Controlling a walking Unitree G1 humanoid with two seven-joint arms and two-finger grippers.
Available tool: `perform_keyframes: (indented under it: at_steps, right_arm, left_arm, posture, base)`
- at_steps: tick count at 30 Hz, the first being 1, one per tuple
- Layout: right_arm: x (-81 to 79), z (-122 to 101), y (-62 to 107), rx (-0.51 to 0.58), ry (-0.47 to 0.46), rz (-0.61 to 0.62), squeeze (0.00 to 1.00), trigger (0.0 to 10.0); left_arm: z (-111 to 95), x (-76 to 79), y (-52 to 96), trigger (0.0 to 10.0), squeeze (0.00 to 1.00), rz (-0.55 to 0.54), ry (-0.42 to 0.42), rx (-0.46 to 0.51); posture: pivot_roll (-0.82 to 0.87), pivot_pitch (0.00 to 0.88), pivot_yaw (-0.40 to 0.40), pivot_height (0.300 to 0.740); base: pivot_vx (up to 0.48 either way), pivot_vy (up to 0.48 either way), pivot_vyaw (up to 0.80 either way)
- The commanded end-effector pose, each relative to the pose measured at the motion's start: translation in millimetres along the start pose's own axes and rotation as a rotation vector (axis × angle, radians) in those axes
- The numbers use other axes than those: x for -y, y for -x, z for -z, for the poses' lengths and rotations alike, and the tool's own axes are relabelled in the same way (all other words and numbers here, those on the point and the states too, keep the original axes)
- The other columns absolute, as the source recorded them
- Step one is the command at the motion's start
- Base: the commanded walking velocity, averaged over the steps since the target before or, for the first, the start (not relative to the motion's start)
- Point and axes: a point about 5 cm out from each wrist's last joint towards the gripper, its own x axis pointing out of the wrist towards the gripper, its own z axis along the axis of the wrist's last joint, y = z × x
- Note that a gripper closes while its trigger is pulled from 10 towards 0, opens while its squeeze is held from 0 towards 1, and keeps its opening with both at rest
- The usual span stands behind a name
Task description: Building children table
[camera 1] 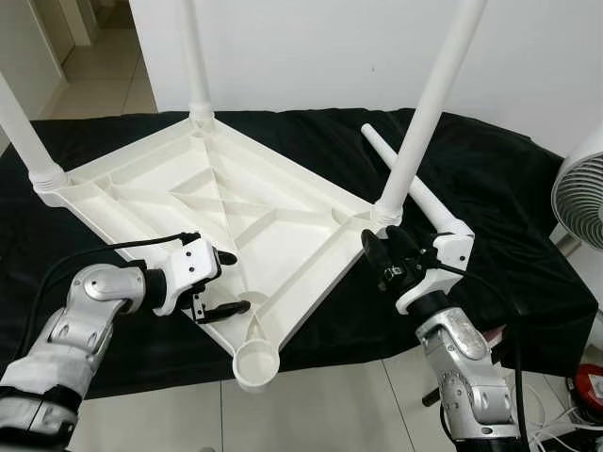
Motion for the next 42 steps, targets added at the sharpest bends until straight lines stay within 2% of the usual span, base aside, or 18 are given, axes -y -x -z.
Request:
perform_keyframes:
  at_steps: [1, 8, 13, 19, 30, 31, 34, 35, 36, 38, 40, 41, 42]
  right_arm:
    - [1.5, -1.5, 1.8, -0.005, 0.006, 0.009, 0.0, 10.0]
    - [2.4, -0.6, 4.1, -0.012, 0.013, 0.018, 0.0, 10.0]
    - [2.0, 1.8, 6.3, -0.02, 0.008, 0.023, 0.0, 10.0]
    - [2.7, 1.7, 5.4, -0.02, 0.007, 0.025, 0.0, 10.0]
    - [1.4, 0.6, 2.8, -0.019, 0.007, 0.014, 0.0, 10.0]
    - [3.7, -0.6, 4.3, -0.017, 0.013, 0.021, 0.0, 10.0]
    - [5.0, -1.0, 5.4, -0.016, 0.017, 0.027, 0.0, 10.0]
    - [5.0, -0.9, 5.6, -0.016, 0.018, 0.031, 0.0, 10.0]
    - [5.0, -0.9, 5.6, -0.016, 0.018, 0.031, 0.0, 10.0]
    - [5.0, -0.8, 6.3, -0.016, 0.019, 0.036, 0.0, 10.0]
    - [4.9, -0.9, 6.5, -0.015, 0.02, 0.038, 0.0, 10.0]
    - [5.3, -1.0, 6.7, -0.015, 0.021, 0.04, 0.0, 10.0]
    - [5.3, -1.0, 6.7, -0.015, 0.021, 0.04, 0.0, 10.0]
  left_arm:
    - [13.0, 4.0, 1.8, 10.0, 0.0, 0.023, 0.008, -0.075]
    - [23.1, -1.0, 8.8, 10.0, 0.0, 0.06, -0.011, -0.105]
    - [25.2, -2.7, 20.2, 10.0, 0.0, 0.083, 0.034, -0.068]
    - [28.0, -0.3, 24.8, 10.0, 0.0, 0.103, 0.028, -0.082]
    - [30.0, -0.9, 10.2, 10.0, 0.0, 0.13, -0.032, -0.119]
    - [31.4, 2.4, 4.2, 10.0, 0.0, 0.168, -0.058, -0.141]
    - [32.7, 5.2, 1.1, 10.0, 0.0, 0.195, -0.078, -0.16]
    - [33.9, 6.7, 0.7, 8.0, 0.0, 0.213, -0.08, -0.17]
    - [33.9, 6.7, 0.7, 8.0, 0.0, 0.213, -0.08, -0.17]
    - [35.2, 9.3, -1.2, 2.0, 0.0, 0.253, -0.072, -0.172]
    - [35.0, 9.7, -2.3, 2.0, 0.0, 0.263, -0.072, -0.171]
    - [34.7, 9.6, -3.4, 0.0, 0.0, 0.266, -0.071, -0.17]
    - [34.7, 9.6, -3.4, 0.0, 0.0, 0.266, -0.071, -0.17]
  posture:
    - [-0.11, 0.013, 0.001, 0.74]
    - [-0.11, 0.02, 0.012, 0.74]
    - [-0.11, 0.021, 0.015, 0.74]
    - [-0.1, 0.023, 0.01, 0.74]
    - [-0.11, 0.023, 0.01, 0.74]
    - [-0.11, 0.023, 0.019, 0.74]
    - [-0.11, 0.023, 0.019, 0.74]
    - [-0.12, 0.026, 0.027, 0.74]
    - [-0.12, 0.026, 0.027, 0.74]
    - [-0.12, 0.025, 0.033, 0.74]
    - [-0.12, 0.025, 0.033, 0.74]
    - [-0.12, 0.025, 0.033, 0.74]
    - [-0.12, 0.025, 0.033, 0.74]
  base:
    - [0.0, 0.0, 0.0]
    - [0.0, 0.0, 0.0]
    - [0.0, 0.0, 0.0]
    - [0.0, 0.0, 0.0]
    - [0.0, 0.0, 0.0]
    - [0.0, 0.0, 0.0]
    - [0.0, 0.0, 0.0]
    - [0.0, 0.0, 0.0]
    - [0.0, 0.0, 0.0]
    - [0.0, 0.0, 0.0]
    - [0.0, 0.0, 0.0]
    - [0.0, 0.0, 0.0]
    - [0.0, 0.0, 0.0]
